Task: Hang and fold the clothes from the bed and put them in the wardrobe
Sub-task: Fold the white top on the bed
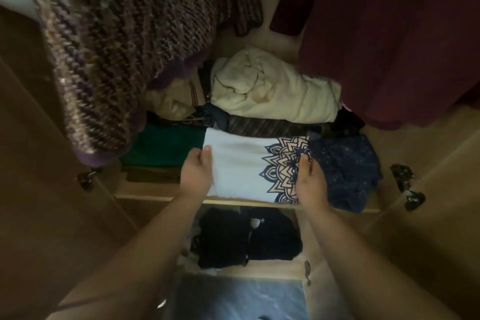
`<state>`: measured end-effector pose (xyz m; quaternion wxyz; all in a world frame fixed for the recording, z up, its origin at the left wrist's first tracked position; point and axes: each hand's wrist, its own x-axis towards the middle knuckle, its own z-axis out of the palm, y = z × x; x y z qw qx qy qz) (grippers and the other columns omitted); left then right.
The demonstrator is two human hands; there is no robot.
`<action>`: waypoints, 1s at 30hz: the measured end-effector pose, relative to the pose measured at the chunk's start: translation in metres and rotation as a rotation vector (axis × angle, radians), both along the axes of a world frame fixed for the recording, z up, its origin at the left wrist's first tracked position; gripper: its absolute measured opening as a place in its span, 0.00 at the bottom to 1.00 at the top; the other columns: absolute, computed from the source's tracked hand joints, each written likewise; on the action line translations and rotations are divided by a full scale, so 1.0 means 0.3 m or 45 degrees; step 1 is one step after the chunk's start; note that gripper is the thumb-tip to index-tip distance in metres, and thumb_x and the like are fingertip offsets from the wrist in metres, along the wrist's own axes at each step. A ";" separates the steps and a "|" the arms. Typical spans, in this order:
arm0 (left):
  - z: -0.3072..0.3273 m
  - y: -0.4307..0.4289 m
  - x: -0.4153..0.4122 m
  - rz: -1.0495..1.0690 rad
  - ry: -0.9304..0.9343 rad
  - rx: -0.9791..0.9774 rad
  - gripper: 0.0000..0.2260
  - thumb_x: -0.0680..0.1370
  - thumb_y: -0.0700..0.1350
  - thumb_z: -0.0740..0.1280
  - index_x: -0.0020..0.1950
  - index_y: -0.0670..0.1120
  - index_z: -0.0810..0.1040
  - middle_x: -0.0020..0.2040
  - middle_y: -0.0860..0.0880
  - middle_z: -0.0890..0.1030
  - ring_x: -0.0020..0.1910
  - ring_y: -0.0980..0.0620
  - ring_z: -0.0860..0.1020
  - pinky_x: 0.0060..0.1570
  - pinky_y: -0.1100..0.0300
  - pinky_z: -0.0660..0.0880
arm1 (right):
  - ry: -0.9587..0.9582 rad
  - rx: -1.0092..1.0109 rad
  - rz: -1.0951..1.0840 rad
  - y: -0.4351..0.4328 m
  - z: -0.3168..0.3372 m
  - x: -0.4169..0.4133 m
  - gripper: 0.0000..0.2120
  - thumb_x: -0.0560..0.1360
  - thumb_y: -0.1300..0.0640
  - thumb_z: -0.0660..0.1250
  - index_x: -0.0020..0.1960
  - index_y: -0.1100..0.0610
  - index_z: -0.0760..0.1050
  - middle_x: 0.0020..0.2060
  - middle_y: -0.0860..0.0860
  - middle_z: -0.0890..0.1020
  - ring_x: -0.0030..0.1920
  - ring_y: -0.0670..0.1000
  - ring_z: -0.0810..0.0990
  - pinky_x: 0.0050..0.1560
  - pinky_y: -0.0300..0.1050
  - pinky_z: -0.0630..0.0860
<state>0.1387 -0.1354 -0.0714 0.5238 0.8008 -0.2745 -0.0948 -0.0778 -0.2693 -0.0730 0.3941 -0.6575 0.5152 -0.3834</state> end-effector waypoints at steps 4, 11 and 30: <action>-0.063 -0.128 0.071 0.048 -0.045 0.398 0.18 0.83 0.60 0.54 0.46 0.46 0.69 0.41 0.47 0.76 0.43 0.41 0.78 0.42 0.54 0.68 | 0.449 -0.025 0.051 -0.137 -0.056 0.090 0.26 0.83 0.41 0.49 0.60 0.59 0.75 0.56 0.60 0.81 0.56 0.62 0.79 0.55 0.50 0.72; -0.157 -0.140 0.060 0.174 -0.220 0.743 0.21 0.81 0.63 0.53 0.56 0.45 0.67 0.49 0.40 0.80 0.49 0.36 0.80 0.42 0.50 0.70 | 0.887 -0.160 0.076 -0.184 -0.145 0.104 0.24 0.81 0.39 0.52 0.60 0.57 0.72 0.56 0.58 0.79 0.56 0.60 0.78 0.57 0.54 0.73; -0.204 -0.249 0.011 -0.612 -0.895 1.073 0.31 0.77 0.70 0.36 0.79 0.64 0.36 0.82 0.50 0.44 0.81 0.44 0.42 0.77 0.43 0.39 | 1.261 -0.578 0.719 -0.188 -0.204 0.186 0.33 0.77 0.34 0.43 0.79 0.44 0.53 0.78 0.56 0.60 0.77 0.59 0.57 0.77 0.60 0.51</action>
